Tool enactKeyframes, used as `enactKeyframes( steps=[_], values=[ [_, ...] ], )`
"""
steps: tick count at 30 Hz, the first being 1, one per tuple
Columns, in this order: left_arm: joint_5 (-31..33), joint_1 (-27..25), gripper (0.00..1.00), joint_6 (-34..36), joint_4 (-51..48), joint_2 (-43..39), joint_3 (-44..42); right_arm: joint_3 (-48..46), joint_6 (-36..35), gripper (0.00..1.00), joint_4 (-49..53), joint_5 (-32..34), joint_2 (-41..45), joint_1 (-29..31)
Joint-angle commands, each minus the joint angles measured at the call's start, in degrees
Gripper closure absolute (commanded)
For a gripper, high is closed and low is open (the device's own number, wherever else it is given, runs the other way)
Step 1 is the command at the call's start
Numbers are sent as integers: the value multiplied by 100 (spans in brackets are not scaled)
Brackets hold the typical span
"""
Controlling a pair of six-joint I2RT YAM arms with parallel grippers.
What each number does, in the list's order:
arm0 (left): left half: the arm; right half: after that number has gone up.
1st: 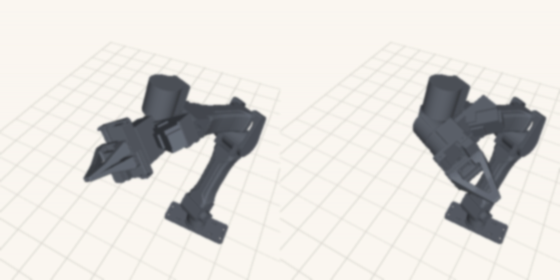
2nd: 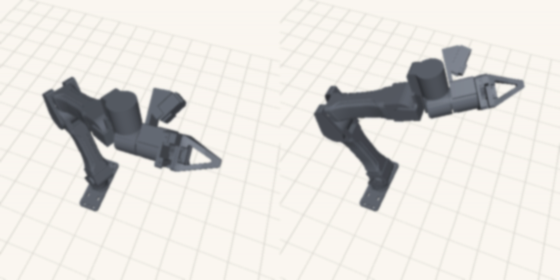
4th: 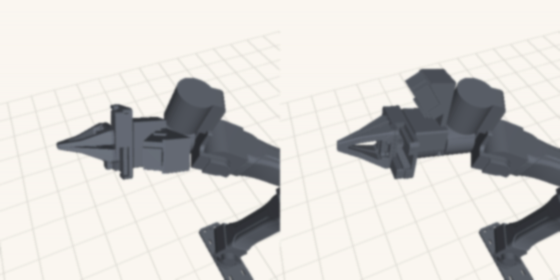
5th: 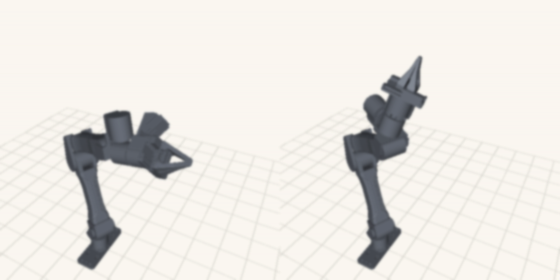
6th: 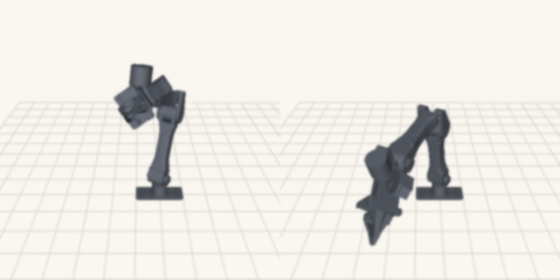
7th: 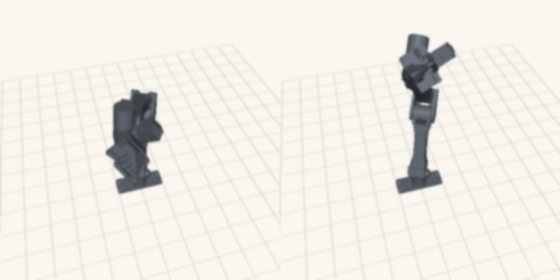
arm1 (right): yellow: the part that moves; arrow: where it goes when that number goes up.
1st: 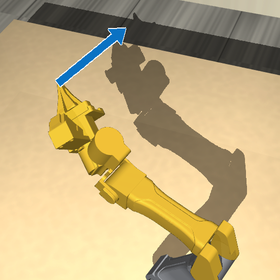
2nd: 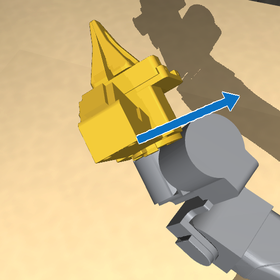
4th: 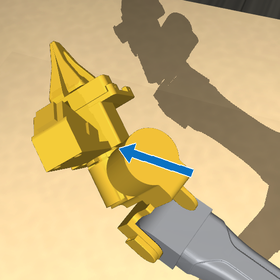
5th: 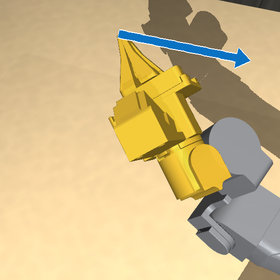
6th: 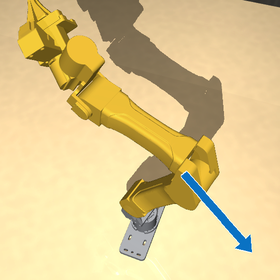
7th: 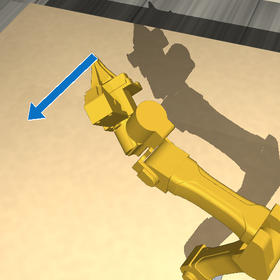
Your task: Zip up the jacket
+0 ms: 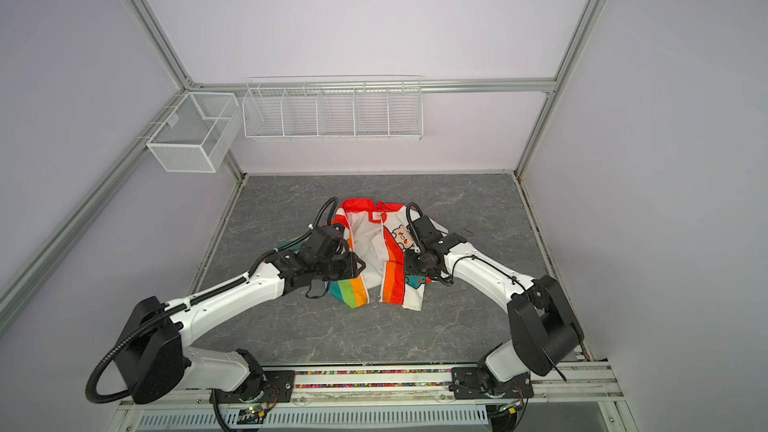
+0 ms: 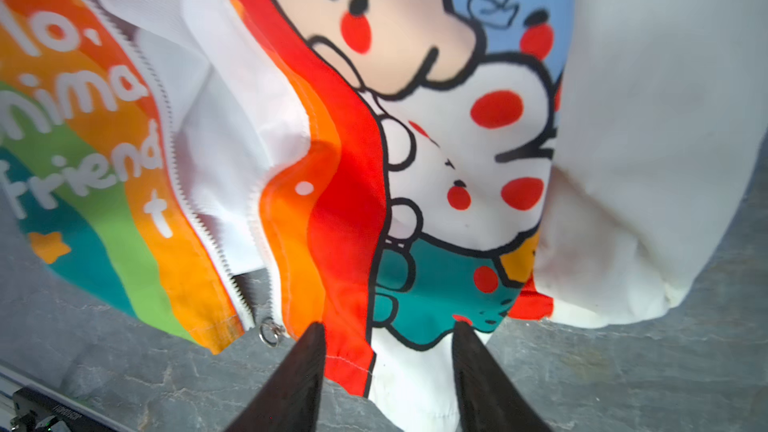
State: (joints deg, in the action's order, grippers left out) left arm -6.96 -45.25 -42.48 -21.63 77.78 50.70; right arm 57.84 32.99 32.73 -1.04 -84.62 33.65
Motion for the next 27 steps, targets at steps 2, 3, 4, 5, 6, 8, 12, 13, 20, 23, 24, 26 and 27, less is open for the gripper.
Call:
enactKeyframes(
  steps=[2,3,4,5,6,8,12,13,20,23,24,26,27],
  values=[
    [55,-193,65,-892,708,-302,-741,8,-236,43,-32,214,662,157],
    [67,-239,65,-995,855,-313,-867,-74,-256,43,-170,258,860,209],
    [96,-278,65,-1111,1007,-300,-1002,-191,-275,42,-341,370,1112,291],
    [98,-299,65,-1209,1178,-283,-1139,-309,-268,40,-499,582,1361,405],
    [98,-300,65,-1281,1312,-250,-1246,-412,-257,35,-603,806,1568,491],
    [154,-300,65,-1368,1503,-184,-1413,-587,-232,20,-819,1007,1852,548],
    [248,-300,65,-1450,1726,-24,-1593,-432,-504,20,-838,366,1505,515],
    [255,-299,65,-1471,1782,33,-1639,-396,-534,25,-859,262,1368,535],
    [279,-163,67,-1588,1957,312,-1941,-887,-261,27,-1561,430,1492,885],
    [268,-27,68,-1593,1993,344,-2093,-573,-222,30,-1423,-139,1161,905],
    [267,9,68,-1587,1996,353,-2130,-505,-158,31,-1391,-256,1029,933],
    [275,88,69,-1545,1949,384,-2164,-354,10,37,-1324,-584,630,985],
    [307,112,69,-1518,1890,400,-2154,-285,88,40,-1311,-709,440,1022]
  ],
)
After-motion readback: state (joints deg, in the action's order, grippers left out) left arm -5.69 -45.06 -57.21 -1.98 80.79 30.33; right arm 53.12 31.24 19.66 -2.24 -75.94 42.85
